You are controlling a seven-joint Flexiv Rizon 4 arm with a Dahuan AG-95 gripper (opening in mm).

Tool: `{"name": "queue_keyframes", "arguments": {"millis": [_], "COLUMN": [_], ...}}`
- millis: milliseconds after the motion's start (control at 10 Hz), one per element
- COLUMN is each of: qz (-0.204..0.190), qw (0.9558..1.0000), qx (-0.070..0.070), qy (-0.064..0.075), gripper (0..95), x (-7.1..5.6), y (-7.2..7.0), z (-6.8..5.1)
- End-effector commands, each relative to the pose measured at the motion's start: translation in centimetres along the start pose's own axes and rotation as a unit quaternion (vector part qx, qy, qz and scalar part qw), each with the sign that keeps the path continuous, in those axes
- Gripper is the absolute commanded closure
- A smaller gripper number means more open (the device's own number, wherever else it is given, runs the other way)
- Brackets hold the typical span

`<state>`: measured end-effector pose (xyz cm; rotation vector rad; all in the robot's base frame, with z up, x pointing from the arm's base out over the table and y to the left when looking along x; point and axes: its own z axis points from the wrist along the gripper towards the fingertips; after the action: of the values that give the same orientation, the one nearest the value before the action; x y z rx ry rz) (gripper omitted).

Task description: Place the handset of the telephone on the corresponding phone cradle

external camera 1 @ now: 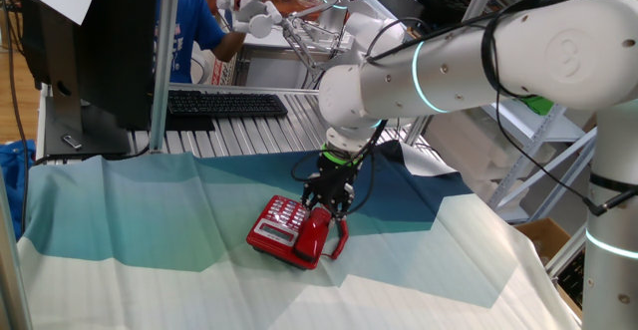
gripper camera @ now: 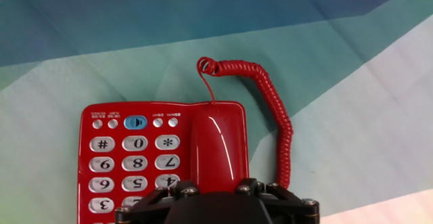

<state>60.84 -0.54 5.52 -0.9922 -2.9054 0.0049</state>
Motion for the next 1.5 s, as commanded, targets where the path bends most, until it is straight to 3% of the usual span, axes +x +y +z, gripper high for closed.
{"name": "queue_keyframes", "arguments": {"millis": [100,1000,1500], "qz": [-0.002,-0.021,-0.011], "qw": [1.0000,0.9998,0.9999], "qx": [0.002,0.002,0.001], "qy": [0.000,0.000,0.005], "gripper": [95.0,95.0,95.0], "x": [-0.20,-0.93,-0.84], "y": [0.11,0.37,0.35], "z": [0.07,-0.04,0.11]}}
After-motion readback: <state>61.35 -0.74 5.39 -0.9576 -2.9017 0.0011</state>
